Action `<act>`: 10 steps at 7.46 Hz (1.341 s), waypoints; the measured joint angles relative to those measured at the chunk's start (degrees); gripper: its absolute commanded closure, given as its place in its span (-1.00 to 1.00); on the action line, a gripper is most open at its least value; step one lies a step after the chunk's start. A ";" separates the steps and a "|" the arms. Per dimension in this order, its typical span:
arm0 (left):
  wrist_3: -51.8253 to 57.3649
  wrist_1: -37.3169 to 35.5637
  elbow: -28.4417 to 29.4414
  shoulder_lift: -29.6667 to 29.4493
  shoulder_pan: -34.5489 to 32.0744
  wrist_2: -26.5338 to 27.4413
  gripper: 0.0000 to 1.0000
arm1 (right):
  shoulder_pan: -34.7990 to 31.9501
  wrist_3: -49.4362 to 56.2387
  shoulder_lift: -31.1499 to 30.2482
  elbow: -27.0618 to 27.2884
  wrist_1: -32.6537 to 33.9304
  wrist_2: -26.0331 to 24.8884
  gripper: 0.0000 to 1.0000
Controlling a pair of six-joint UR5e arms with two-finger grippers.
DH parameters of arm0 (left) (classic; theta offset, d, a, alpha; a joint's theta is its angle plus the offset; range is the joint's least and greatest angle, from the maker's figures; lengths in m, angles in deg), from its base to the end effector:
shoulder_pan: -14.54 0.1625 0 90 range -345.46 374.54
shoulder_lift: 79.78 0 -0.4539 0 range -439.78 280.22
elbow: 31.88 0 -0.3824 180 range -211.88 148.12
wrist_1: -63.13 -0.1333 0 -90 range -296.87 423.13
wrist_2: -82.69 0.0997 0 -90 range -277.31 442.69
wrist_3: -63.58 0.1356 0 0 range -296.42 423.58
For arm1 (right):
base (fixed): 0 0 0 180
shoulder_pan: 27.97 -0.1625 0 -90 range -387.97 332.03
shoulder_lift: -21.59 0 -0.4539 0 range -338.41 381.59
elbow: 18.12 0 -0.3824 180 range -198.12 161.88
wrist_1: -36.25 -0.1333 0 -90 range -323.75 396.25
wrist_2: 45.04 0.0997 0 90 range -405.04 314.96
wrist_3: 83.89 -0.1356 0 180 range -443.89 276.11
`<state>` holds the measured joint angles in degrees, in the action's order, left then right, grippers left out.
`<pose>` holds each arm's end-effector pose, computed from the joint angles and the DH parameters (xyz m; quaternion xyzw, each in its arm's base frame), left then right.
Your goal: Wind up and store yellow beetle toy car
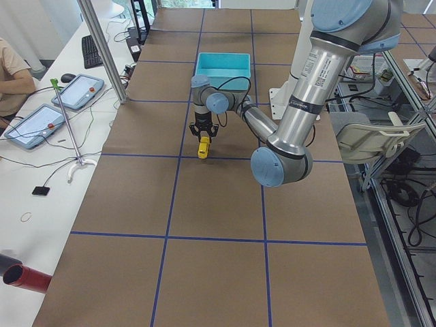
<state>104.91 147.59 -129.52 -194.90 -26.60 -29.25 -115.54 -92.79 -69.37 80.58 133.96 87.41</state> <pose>0.4430 -0.4967 0.4328 0.2184 0.1997 0.7074 0.6419 0.0218 -0.4724 0.6648 -0.0355 -0.3603 0.0525 0.9307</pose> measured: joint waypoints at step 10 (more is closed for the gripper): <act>0.27 3.53 2.17 -0.16 0.36 0.79 1.00 | 0.03 0.02 0.00 0.00 0.01 0.00 -1.00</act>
<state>105.19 151.12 -127.34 -195.06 -26.24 -28.46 -115.51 -92.77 -69.37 80.58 133.96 87.41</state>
